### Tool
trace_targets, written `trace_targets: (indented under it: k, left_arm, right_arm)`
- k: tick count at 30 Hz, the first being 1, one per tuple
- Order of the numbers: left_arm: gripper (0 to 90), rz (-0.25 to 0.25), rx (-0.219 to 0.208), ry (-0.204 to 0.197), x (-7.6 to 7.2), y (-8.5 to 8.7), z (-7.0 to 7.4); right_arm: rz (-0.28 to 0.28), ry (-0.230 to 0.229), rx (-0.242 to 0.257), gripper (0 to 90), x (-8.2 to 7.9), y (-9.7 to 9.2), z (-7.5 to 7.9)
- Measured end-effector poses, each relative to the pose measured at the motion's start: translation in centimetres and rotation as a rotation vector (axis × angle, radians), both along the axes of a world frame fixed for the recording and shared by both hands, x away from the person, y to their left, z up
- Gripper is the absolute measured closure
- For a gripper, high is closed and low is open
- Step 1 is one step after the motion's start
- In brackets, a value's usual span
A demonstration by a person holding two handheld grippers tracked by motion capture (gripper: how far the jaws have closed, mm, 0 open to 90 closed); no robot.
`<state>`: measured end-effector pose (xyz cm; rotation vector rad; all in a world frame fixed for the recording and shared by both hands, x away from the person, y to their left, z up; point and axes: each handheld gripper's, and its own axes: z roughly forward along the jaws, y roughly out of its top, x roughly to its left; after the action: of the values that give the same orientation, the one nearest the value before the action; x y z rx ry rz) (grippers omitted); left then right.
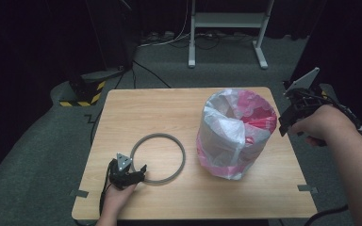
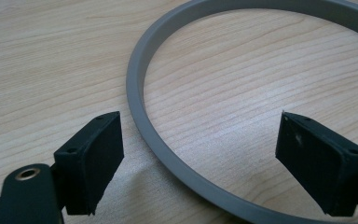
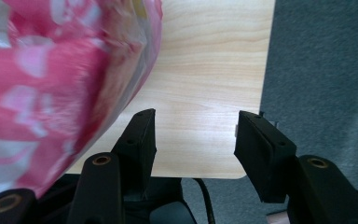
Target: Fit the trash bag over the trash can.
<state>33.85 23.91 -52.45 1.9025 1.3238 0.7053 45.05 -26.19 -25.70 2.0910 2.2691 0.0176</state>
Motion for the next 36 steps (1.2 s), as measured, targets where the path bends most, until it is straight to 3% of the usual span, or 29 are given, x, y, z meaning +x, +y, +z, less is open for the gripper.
trace_targets:
  k: [5, 10, 14, 20, 27, 30, 33, 36]
  left_arm:
    - [15.1, 0.000, 0.000, 0.000, 0.0, 0.0, 0.0]
    - [15.1, 0.001, 0.001, 0.001, 0.0, 0.0, 0.0]
    - [15.1, 0.001, 0.002, 0.004, 0.1, 0.0, 0.0]
    - [15.1, 0.003, -0.002, 0.010, 0.1, 0.1, 0.0]
    - [15.1, 0.005, -0.011, 0.013, 0.2, 0.2, 0.0]
    - [15.1, 0.006, -0.015, 0.015, 0.2, 0.2, 0.0]
    - [15.1, 0.007, -0.013, 0.017, 0.2, 0.3, 0.0]
    - [15.1, 0.007, -0.010, 0.020, 0.2, 0.2, 0.0]
  right_arm:
    - [0.015, -0.017, -0.007, 48.1, 0.1, 1.2, 2.1]
    - [0.057, -0.048, -0.008, 48.6, 0.4, 3.8, 4.5]
    - [0.107, -0.050, 0.040, 49.0, 0.7, 6.6, 4.9]
    - [0.187, 0.000, 0.048, 49.8, 0.9, 10.9, 3.1]
    - [0.240, 0.106, 0.009, 47.3, 1.7, 13.1, -2.8]
    - [0.245, 0.119, 0.012, 44.6, 2.1, 13.5, -4.3]
    - [0.257, 0.116, 0.016, 43.4, 2.2, 13.6, -4.4]
    - [0.256, 0.082, 0.036, 46.2, 2.3, 13.4, -2.6]
